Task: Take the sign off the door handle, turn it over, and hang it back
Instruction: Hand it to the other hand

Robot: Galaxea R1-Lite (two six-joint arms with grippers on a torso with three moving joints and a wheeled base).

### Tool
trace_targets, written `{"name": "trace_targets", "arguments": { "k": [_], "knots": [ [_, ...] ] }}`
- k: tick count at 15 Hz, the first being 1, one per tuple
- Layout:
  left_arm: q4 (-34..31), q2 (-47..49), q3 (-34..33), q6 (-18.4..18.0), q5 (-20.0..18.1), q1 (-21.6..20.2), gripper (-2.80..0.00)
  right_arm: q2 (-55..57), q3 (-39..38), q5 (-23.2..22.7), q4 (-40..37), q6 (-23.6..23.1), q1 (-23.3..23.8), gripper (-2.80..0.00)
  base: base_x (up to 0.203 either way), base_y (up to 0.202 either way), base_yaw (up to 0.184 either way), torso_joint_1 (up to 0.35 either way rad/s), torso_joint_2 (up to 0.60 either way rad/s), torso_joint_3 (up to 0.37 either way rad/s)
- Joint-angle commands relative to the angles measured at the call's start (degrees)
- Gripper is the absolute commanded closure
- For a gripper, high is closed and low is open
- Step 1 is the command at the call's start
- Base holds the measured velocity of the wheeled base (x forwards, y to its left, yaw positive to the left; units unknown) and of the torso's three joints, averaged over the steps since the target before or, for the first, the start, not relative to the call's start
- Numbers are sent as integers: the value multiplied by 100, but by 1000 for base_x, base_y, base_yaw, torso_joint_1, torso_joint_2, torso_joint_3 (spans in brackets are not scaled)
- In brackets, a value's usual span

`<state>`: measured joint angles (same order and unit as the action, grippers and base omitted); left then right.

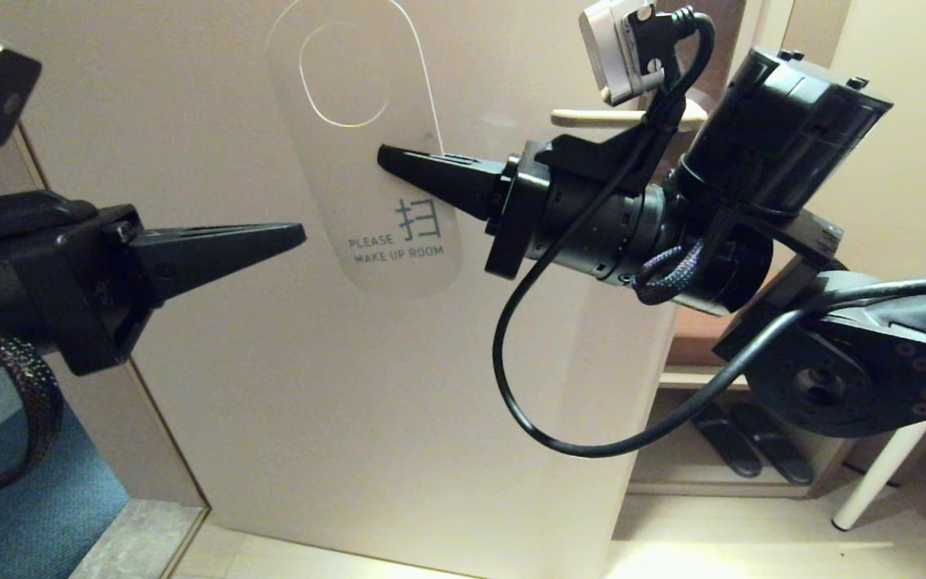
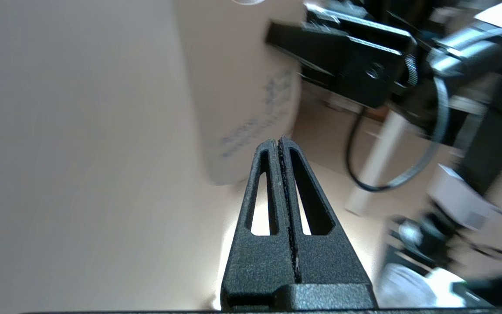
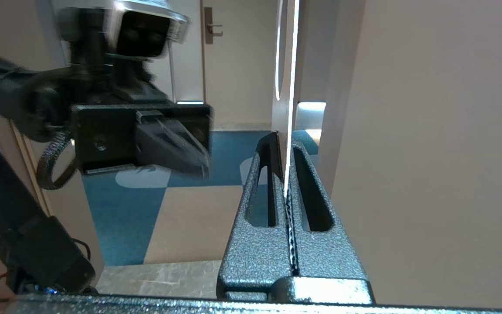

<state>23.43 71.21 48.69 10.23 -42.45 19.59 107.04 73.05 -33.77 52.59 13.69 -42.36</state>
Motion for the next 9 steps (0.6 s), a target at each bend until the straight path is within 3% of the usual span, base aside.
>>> {"name": "trace_targets", "arguments": {
  "k": [1, 5, 9],
  "knots": [
    [45, 364, 46, 95, -264, -12, 0, 105, 16, -33, 32, 2, 26, 0, 0, 0, 0, 0, 0, 0],
    [439, 702, 55, 291, -672, -60, 0, 192, 229, -33, 32, -7, 123, 0, 0, 0, 0, 0, 0, 0],
    [579, 872, 53, 296, -707, -133, 0, 212, 253, -33, 32, -15, 246, 0, 0, 0, 0, 0, 0, 0]
  ]
}}
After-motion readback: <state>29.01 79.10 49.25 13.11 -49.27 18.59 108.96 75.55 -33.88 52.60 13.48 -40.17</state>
